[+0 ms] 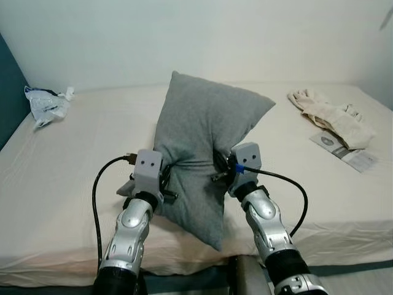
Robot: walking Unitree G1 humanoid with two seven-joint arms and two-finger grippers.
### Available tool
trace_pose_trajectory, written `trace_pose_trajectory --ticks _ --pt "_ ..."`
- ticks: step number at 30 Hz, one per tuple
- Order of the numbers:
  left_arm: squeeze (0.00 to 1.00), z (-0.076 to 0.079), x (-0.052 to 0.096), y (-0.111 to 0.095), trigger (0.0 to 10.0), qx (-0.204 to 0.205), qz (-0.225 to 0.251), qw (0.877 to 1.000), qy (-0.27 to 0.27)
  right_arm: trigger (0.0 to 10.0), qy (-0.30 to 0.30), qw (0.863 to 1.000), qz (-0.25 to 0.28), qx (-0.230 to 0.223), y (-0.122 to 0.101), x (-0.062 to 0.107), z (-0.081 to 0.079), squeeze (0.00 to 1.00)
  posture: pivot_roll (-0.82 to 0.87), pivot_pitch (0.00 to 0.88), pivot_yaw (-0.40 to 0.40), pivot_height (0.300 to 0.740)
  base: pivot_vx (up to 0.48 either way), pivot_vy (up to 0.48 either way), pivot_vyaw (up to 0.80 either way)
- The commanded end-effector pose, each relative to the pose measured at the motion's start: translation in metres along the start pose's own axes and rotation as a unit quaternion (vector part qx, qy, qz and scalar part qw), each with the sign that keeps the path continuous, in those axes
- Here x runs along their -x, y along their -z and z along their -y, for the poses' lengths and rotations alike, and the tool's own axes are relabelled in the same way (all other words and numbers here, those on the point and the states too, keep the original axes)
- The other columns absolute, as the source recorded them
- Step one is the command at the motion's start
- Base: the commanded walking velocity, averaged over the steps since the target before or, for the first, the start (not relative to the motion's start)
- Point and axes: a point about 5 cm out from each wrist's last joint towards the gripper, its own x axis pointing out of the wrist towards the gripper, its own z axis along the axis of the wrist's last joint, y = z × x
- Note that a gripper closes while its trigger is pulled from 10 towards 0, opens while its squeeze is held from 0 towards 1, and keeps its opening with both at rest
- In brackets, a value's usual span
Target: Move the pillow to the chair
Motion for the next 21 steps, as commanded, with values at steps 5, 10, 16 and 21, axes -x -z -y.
trace_pose_trajectory --ticks 5,10,16,21 --pt "0.00 -0.013 -0.003 -0.018 10.0 -0.027 0.049 0.998 -0.017 10.0 0.003 1.000 0.014 0.016 -0.004 0.002 0.003 0.00 -0.02 0.036 -0.020 0.595 0.000 0.000 0.00" --pt "0.00 -0.012 -0.006 -0.019 10.0 -0.022 0.050 0.998 -0.023 10.0 0.001 1.000 0.017 0.020 -0.004 0.002 0.004 0.00 -0.03 0.034 -0.012 0.620 0.000 0.000 0.00" --pt "0.00 -0.009 -0.005 -0.020 10.0 -0.013 0.055 0.998 -0.013 10.0 -0.001 1.000 0.000 0.001 -0.001 0.002 0.004 0.00 -0.03 0.039 -0.012 0.645 0.000 0.000 0.00" --pt "0.00 -0.009 -0.005 -0.021 10.0 -0.007 0.061 0.998 -0.013 10.0 -0.017 1.000 -0.019 0.004 0.006 0.003 -0.002 0.00 -0.03 0.042 -0.019 0.645 0.000 0.000 0.00"
